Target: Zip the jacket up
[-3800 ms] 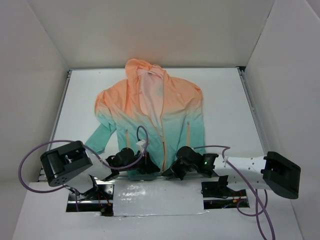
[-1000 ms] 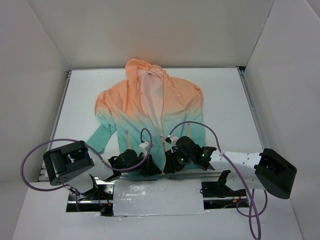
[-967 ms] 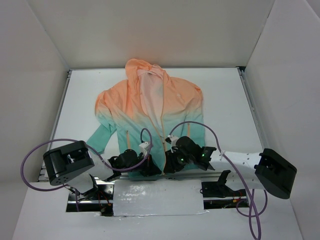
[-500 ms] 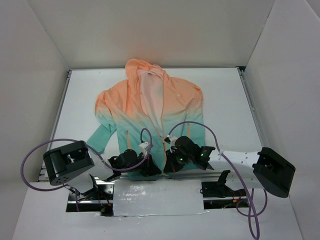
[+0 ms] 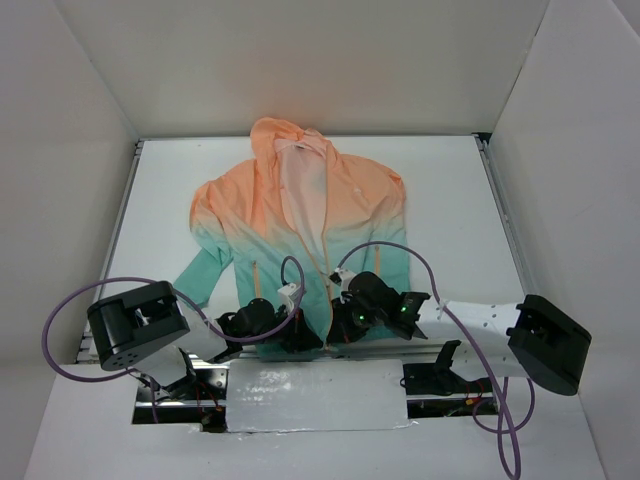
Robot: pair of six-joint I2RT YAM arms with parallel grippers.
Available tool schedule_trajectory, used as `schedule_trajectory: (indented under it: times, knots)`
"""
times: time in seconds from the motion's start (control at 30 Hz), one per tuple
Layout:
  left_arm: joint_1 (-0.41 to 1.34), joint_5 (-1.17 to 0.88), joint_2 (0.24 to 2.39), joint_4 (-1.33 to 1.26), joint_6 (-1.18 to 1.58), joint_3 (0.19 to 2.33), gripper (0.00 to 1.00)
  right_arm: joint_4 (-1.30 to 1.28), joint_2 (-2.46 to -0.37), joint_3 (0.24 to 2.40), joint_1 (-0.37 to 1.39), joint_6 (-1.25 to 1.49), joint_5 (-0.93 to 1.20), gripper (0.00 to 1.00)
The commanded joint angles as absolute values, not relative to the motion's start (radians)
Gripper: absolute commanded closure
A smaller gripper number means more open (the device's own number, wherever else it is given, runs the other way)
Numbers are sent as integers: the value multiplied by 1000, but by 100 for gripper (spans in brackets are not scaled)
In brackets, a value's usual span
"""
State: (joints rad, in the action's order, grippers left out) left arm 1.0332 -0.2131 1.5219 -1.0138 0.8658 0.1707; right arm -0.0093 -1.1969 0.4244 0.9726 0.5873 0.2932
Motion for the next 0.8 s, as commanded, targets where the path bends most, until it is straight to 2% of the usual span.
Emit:
schedule_trajectory:
  times: [0.0,0.3,0.77]
  knots:
    - [1042,-253,1529,-1103,839,178,100,-17,-1180,472,976,626,216,100]
    - [1055,-267,1525,-1140,821,169,100,-43,-1132,448,902,727,127,100]
    - [1072,-282,1531,-1132,801,184,100,-46,-1052,414,824,747,229,100]
